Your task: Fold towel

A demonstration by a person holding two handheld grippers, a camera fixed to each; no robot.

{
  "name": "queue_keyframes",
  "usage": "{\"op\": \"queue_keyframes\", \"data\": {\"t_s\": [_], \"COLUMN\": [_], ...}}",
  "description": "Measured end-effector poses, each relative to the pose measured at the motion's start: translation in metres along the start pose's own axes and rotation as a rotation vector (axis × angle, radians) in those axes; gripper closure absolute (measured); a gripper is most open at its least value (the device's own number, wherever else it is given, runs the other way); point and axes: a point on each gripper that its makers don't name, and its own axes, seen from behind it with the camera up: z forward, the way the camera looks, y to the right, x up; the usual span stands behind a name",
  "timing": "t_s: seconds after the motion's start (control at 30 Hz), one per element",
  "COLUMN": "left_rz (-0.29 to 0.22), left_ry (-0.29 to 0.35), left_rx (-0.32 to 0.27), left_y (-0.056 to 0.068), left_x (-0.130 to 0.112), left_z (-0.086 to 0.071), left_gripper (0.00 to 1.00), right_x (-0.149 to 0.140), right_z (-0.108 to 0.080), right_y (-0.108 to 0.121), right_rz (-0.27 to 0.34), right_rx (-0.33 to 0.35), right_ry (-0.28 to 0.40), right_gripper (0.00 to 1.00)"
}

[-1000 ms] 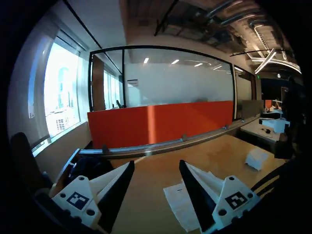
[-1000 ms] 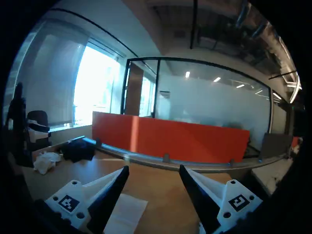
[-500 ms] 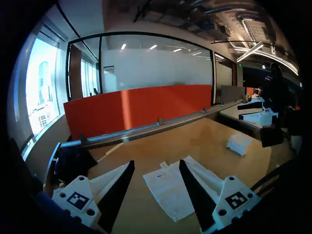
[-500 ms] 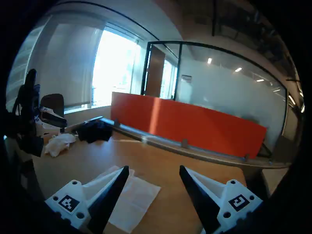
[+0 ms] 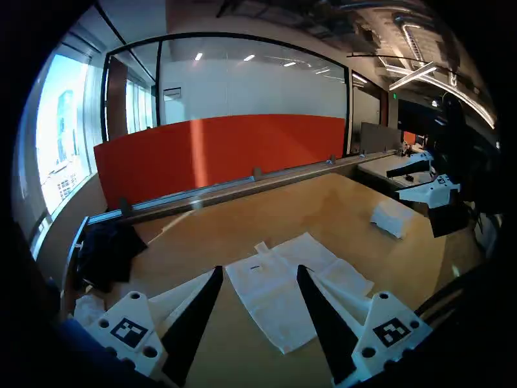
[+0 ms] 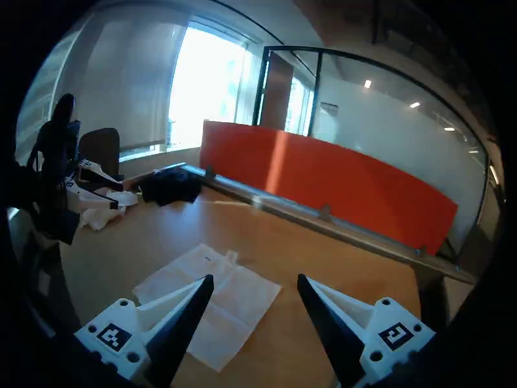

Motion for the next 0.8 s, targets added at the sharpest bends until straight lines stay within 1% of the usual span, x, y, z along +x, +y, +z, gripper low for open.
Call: {"op": "queue_keyframes", "data": {"t_s": [0.27,0.4,0.6,0.8], "left_rz": [0.000,0.002,-0.004,0.004], "left_ry": [-0.053,-0.079,-0.133,-0.178], "left_rx": [-0.023,-0.042,-0.068,-0.076], "left_y": [0.008,0.014,0.024,0.028], "left_x": [-0.032,-0.049,-0.082,-0.109], "left_z": [0.013,0.020,0.030,0.037], "left_gripper": [0.16,0.16,0.16,0.16], "right_x": [-0.030,-0.046,-0.071,-0.093], "right_z": [0.012,0.017,0.024,0.031], "right_y": [-0.007,-0.012,-0.021,-0.028], "right_rz": [0.005,0.009,0.013,0.016], "right_rx": [0.018,0.027,0.032,0.043], "right_ry": [-0.047,-0.072,-0.107,-0.141], "right_gripper": [0.00,0.00,0.00,0.00]}}
